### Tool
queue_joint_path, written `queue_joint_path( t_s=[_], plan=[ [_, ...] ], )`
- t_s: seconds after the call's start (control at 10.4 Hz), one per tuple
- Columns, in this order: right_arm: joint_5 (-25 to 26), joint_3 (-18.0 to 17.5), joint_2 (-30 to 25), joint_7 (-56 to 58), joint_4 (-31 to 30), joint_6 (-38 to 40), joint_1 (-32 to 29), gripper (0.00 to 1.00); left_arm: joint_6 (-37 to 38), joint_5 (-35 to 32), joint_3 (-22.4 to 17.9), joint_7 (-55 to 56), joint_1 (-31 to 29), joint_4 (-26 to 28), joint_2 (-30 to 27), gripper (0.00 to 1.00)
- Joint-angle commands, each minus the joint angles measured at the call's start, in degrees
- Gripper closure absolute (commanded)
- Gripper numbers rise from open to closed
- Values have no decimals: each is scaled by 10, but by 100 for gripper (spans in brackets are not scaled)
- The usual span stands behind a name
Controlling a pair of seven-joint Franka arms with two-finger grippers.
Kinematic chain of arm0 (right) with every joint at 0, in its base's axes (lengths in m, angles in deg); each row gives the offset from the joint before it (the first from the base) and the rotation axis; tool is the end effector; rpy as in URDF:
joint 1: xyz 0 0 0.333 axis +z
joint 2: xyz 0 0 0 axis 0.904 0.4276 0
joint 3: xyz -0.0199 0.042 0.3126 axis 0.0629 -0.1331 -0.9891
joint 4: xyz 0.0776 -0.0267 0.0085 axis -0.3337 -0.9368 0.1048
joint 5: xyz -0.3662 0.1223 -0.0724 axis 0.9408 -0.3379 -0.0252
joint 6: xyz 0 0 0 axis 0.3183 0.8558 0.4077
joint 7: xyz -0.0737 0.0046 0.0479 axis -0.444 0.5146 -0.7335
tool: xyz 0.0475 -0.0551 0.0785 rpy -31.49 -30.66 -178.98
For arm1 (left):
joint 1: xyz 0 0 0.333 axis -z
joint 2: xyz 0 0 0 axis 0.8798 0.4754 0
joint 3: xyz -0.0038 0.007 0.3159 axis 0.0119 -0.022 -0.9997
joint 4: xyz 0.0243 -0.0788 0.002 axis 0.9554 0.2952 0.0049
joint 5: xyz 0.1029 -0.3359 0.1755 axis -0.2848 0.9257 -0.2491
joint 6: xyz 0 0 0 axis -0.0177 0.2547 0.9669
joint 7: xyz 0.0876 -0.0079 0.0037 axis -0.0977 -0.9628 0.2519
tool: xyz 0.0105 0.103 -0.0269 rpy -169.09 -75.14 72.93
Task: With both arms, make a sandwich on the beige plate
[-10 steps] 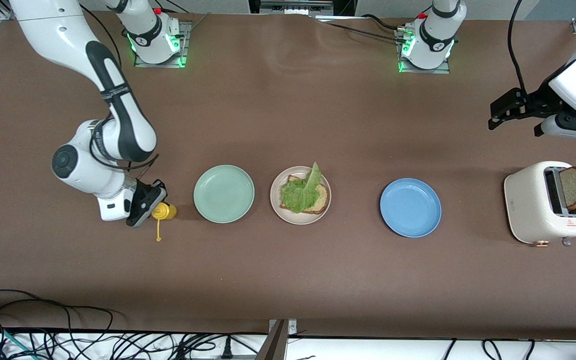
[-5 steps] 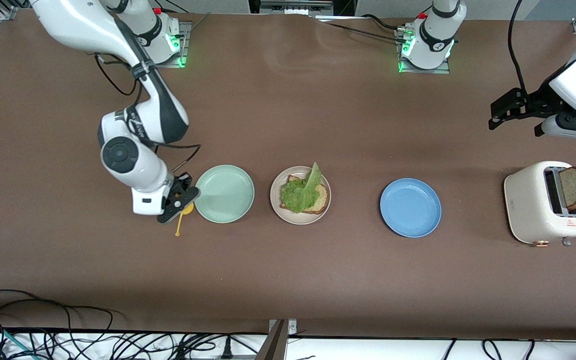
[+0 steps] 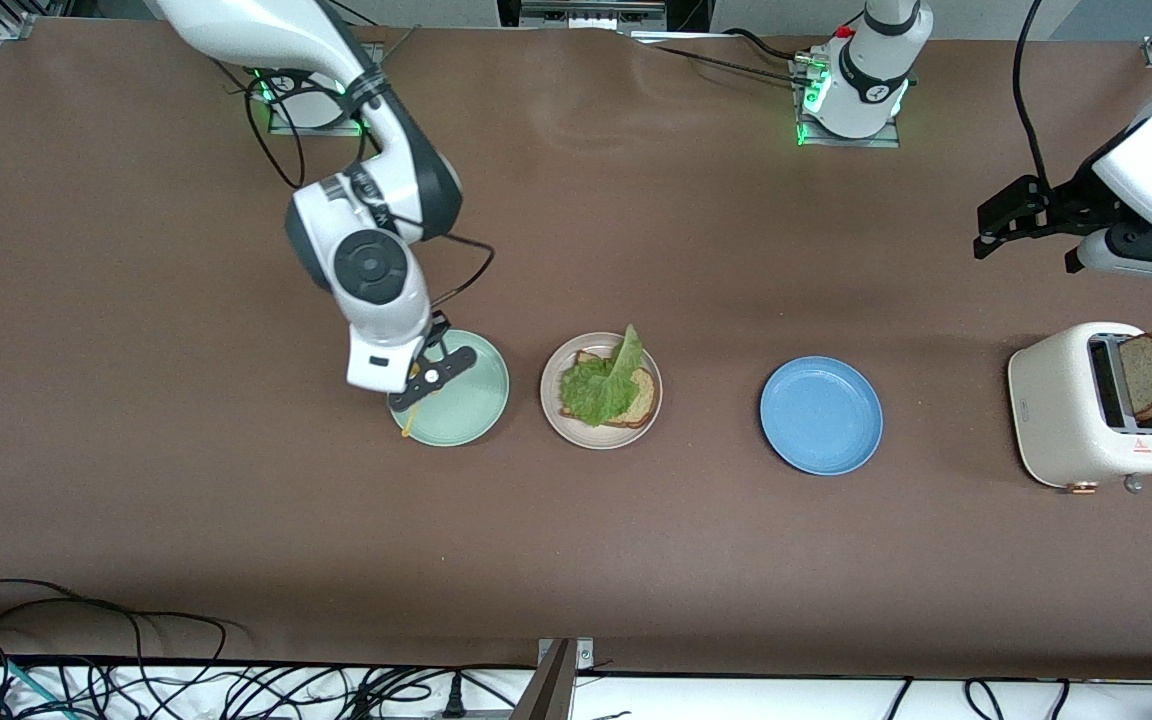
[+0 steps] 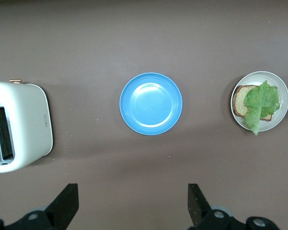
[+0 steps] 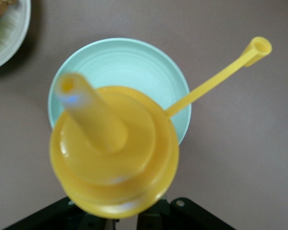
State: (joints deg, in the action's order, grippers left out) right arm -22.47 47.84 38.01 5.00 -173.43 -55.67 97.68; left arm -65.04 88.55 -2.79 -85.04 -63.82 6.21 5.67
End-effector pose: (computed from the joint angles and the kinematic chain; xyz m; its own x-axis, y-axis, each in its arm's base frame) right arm 0.5797 0.3355 0.3248 0.8180 0.5487 -0.1727 0.5714 -0.8097 0.1338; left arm 0.5694 -0.0629 0.6348 0.9932 -0.1167 -0.0028 -0.1165 -0.9920 0.0485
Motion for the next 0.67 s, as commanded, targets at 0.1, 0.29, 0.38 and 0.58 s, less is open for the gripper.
queue_joint_path(
  t_s=[0.1, 0.29, 0.38, 0.58],
  plan=[
    [8, 78, 63, -94, 126, 129, 114, 100, 9, 9, -1, 4, 4, -8, 2, 0],
    [-1, 121, 95, -140, 167, 164, 179, 100, 8, 6, -2, 3, 3, -9, 2, 0],
    [-21, 140, 112, -150, 186, 178, 203, 100, 6, 9, -2, 2, 1, -11, 2, 0],
    [-50, 195, 162, -163, 238, 206, 262, 100, 6, 8, -1, 3, 4, -10, 2, 0]
  ],
)
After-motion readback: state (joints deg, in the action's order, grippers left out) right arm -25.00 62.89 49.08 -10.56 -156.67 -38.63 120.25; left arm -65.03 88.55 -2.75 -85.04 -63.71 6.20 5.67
